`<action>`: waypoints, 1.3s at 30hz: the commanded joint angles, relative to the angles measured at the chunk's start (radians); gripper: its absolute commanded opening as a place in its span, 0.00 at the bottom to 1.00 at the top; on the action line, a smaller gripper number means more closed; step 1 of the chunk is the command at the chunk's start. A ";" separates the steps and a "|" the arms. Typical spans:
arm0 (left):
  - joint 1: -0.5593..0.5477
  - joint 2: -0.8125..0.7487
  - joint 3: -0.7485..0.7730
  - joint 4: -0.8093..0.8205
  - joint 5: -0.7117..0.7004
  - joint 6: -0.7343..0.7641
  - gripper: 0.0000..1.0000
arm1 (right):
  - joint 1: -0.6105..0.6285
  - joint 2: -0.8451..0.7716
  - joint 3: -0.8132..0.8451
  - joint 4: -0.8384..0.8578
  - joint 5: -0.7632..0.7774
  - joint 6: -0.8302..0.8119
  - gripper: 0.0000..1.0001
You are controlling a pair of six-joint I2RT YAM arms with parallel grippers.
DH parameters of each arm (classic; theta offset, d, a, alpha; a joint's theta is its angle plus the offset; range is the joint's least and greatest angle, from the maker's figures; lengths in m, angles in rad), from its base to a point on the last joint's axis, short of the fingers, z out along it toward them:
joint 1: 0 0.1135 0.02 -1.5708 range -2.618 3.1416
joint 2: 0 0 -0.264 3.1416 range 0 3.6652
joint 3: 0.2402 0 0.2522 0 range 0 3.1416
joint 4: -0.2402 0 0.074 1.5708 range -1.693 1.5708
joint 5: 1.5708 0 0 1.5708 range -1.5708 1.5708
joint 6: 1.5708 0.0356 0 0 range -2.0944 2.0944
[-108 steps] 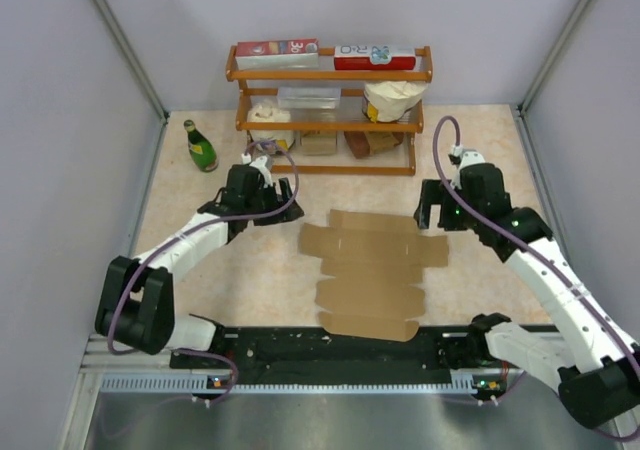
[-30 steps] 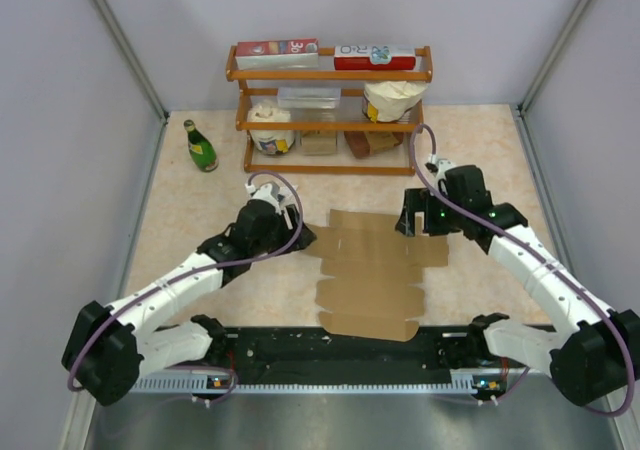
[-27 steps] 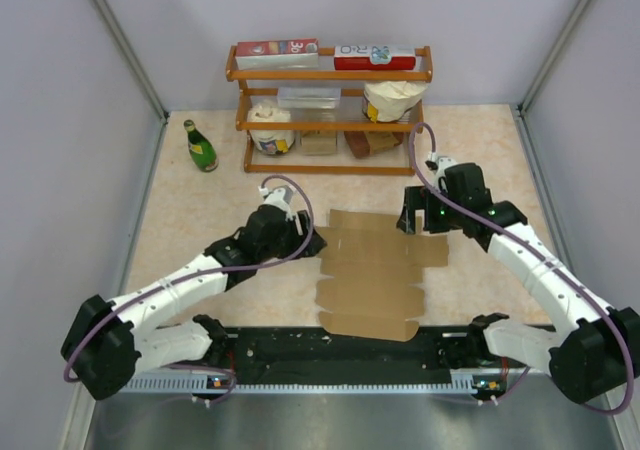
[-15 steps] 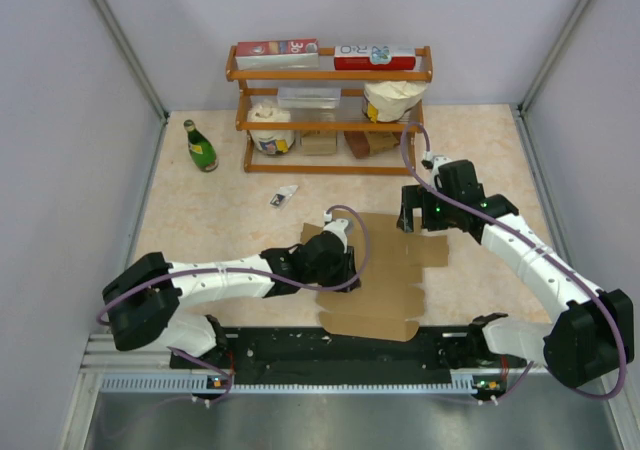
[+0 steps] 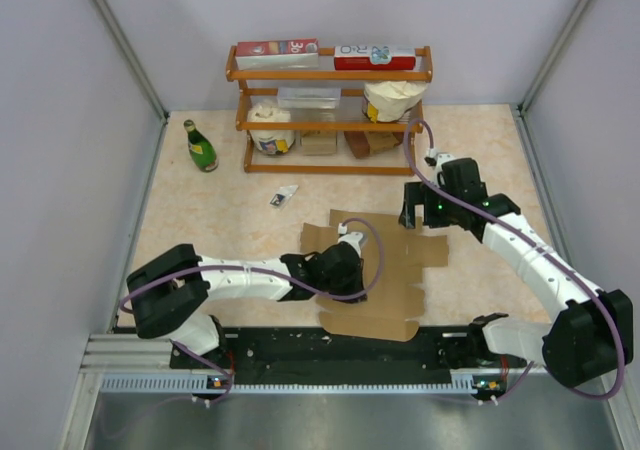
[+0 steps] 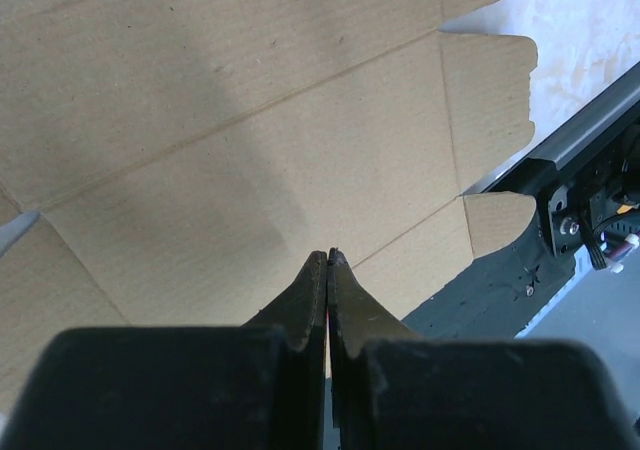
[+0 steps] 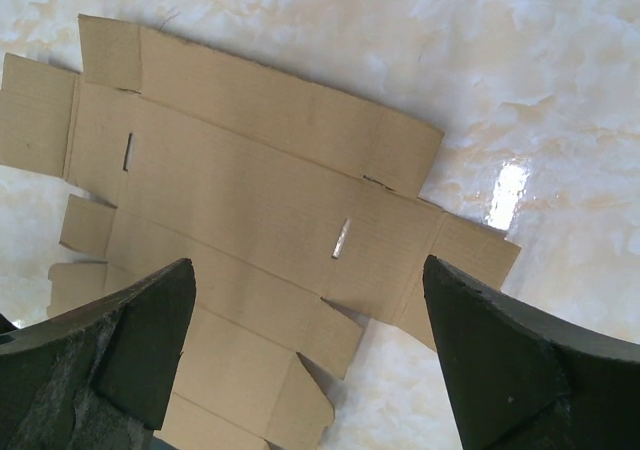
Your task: Fold the paper box
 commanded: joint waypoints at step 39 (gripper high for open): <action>0.129 -0.158 -0.166 -0.181 -0.071 0.095 0.00 | -0.029 0.419 0.231 0.100 -0.329 -0.365 0.96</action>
